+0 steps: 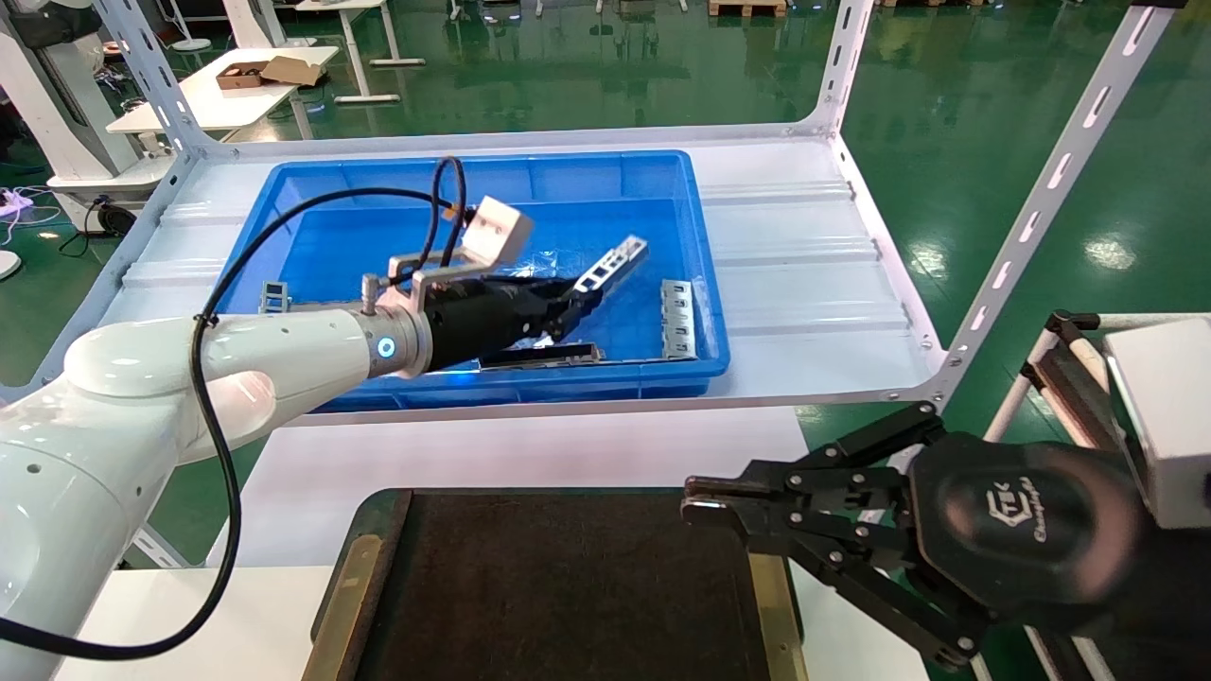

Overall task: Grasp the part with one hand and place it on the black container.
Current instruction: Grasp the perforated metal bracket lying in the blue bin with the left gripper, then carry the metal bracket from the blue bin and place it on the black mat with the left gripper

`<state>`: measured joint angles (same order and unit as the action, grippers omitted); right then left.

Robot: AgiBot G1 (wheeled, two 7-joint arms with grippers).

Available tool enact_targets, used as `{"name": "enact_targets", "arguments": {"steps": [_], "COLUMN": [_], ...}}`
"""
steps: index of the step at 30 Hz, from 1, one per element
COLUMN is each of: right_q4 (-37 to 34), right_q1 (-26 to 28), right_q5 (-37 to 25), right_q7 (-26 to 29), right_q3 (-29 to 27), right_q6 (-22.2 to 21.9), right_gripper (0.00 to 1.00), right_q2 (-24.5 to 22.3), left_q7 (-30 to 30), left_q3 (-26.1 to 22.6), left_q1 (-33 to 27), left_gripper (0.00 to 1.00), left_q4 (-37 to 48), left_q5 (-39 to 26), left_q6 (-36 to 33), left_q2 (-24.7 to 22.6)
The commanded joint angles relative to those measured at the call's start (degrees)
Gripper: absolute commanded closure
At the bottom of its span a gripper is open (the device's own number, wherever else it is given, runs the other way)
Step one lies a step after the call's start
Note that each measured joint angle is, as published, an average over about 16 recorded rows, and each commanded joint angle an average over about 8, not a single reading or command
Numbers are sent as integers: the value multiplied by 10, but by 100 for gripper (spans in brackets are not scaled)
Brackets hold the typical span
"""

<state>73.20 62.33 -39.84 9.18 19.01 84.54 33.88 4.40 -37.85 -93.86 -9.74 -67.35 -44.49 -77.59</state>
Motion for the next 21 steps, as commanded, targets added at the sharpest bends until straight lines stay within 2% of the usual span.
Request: {"name": "enact_targets", "arguments": {"steps": [1,7,16,21], "right_q4": [0,0,0,0], "right_q1": [0,0,0,0], "right_q5": [0,0,0,0], "right_q7": [0,0,0,0], "right_q3": [0,0,0,0], "right_q6": [0,0,0,0], "right_gripper": [100,100,100,100], "right_q2": [0,0,0,0], "left_q7": [3,8,-51,-52], "left_q3": [2,18,48,55], "left_q1": [-2,-17,-15,-1], "left_gripper": [100,100,100,100], "left_q4": [0,2,-22,-41], "left_q5": [9,46,97,113], "left_q6": [2,-37,-179,-250], "left_q2": [0,9,50,76]}}
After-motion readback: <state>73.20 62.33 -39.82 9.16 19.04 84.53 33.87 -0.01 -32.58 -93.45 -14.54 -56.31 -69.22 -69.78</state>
